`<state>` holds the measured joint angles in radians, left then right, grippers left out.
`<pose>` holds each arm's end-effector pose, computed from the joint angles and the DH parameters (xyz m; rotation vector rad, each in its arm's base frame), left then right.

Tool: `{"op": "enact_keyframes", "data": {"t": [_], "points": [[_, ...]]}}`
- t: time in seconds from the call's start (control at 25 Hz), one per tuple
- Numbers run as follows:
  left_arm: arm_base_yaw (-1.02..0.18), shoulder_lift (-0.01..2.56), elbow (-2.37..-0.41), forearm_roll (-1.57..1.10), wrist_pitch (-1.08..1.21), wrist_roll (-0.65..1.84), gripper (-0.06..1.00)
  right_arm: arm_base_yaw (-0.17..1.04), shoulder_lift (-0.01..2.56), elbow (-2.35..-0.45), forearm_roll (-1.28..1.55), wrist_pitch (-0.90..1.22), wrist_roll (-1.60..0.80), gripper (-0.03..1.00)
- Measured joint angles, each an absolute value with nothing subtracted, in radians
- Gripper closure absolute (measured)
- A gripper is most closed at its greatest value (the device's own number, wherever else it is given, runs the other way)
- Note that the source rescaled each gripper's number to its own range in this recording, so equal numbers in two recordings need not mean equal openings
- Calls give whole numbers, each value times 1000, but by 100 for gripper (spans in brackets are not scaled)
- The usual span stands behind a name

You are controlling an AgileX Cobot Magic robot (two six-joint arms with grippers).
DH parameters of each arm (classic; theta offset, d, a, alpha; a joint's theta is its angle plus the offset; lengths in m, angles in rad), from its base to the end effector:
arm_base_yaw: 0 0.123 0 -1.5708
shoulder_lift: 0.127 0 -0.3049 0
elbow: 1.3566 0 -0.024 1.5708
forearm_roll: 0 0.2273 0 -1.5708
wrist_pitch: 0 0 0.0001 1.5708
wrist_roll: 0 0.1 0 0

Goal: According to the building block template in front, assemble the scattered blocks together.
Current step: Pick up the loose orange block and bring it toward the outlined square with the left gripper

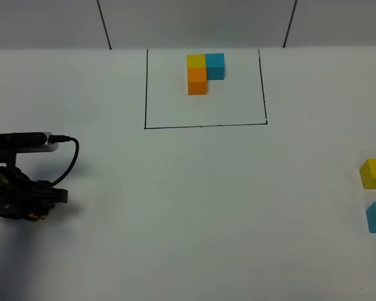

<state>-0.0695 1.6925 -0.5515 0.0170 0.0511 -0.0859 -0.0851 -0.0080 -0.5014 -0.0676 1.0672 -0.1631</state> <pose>0.2525 -0.0175 0.1434 0.0005 2.6764 -0.0428 -0.0396 -0.0026 0.2615 -0.0761 2.0463 -0.2360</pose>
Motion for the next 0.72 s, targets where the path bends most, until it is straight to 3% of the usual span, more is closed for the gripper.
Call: {"op": "enact_keyframes", "data": {"t": [0.04,0.52,0.72], "points": [[-70,1696,-552,17,45,-83,32,-85,-8,-501,-68,1067,-163,97],[-82,1692,-554,17,36,-44,32,-85,-8,-501,-68,1067,-163,97],[-130,1581,-552,17,74,-41,32,-85,-8,-501,-68,1067,-163,97]]}}
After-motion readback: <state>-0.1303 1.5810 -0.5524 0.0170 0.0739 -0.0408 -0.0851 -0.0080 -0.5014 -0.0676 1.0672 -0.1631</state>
